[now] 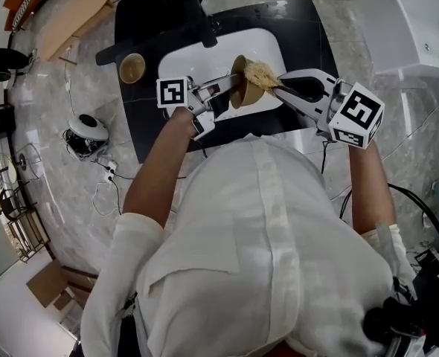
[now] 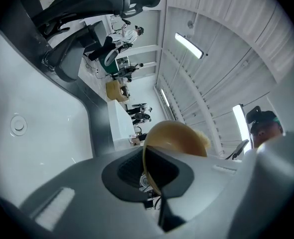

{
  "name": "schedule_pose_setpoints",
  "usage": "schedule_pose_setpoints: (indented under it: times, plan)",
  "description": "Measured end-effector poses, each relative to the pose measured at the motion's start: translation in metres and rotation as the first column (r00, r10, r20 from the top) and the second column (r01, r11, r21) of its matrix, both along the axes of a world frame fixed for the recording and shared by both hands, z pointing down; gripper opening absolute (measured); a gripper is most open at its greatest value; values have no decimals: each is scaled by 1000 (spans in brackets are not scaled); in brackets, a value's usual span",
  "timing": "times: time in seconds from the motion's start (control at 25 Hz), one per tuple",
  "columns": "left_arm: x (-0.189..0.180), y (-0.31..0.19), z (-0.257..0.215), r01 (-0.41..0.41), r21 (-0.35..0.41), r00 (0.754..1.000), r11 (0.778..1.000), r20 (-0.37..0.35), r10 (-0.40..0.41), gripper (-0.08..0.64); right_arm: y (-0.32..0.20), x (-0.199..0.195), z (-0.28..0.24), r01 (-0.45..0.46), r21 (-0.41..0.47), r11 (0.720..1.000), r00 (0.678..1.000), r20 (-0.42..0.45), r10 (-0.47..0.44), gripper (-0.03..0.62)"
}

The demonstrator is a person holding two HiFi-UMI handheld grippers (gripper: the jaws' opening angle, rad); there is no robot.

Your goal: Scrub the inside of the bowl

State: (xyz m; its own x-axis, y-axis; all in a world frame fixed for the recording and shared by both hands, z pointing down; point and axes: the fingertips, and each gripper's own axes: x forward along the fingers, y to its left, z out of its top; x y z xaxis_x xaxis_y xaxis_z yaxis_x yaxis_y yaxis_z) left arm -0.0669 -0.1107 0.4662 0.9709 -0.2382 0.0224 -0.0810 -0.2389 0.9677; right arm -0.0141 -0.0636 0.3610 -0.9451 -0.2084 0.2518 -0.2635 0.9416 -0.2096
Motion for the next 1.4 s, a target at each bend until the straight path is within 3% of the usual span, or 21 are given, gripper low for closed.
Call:
schedule_pose_setpoints:
  times: [0.32,0.52,0.8,0.92,1.04,1.16,1.4]
  plan:
    - [-2,-12,-16,66,-7,991,998,-115,-66,12,29,-13,2,107,-5,994,993,53,-107,31]
    - [3,-9,-31,51,16,982,999,-181,-47,11,42,-22,34,160,-26,987,987,-29,-161,31]
    - [12,1,-43,-18,58,980,998,-196,29,11,31,-18,66,157,-27,987,977,-145,-159,31]
    - [22,15,-49,-95,107,977,990,-179,113,11,22,-12,80,136,-18,991,967,-214,-136,31]
    - [26,26,-43,-156,166,980,974,-99,174,12,12,-5,84,95,-16,995,963,-251,-96,31]
    - [27,26,-41,-179,193,981,965,-40,190,11,2,1,83,60,-12,998,958,-279,-61,31]
    - [24,31,-37,-216,202,975,955,-3,221,11,-13,11,71,-8,8,1000,960,-281,10,31]
